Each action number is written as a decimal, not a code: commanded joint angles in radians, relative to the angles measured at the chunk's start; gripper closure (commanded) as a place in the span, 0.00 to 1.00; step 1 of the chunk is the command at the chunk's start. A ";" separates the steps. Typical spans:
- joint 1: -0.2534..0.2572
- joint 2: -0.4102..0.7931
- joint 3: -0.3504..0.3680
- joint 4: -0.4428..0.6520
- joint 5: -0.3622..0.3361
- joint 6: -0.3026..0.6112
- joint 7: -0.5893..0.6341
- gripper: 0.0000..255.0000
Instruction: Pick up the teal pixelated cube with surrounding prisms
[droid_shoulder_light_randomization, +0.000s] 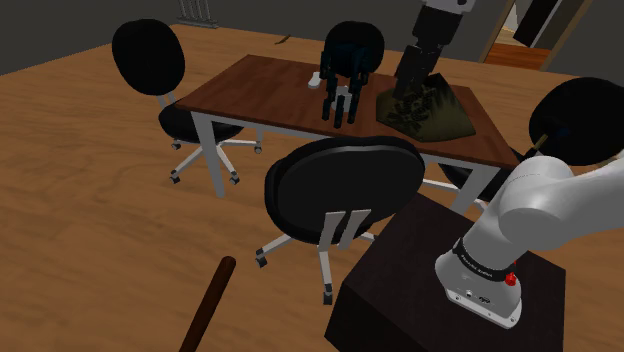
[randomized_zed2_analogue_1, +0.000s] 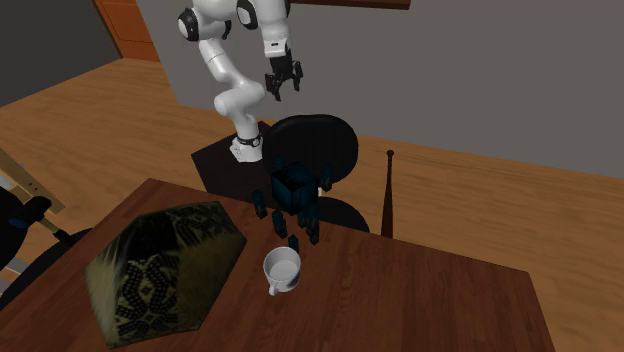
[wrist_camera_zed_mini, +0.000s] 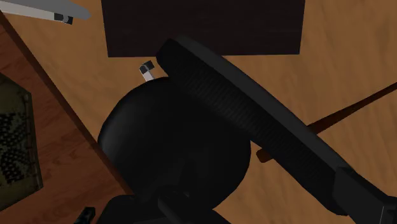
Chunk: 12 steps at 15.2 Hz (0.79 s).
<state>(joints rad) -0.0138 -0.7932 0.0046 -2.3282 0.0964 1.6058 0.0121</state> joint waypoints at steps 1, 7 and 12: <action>0.000 0.000 0.000 0.000 0.000 0.000 0.000 0.00; -0.025 0.212 -0.082 0.155 -0.061 0.014 -0.102 0.00; -0.041 0.398 -0.142 0.316 -0.090 0.006 -0.184 0.00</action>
<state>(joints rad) -0.0515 -0.4325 -0.1248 -2.0486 0.0118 1.6183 -0.1542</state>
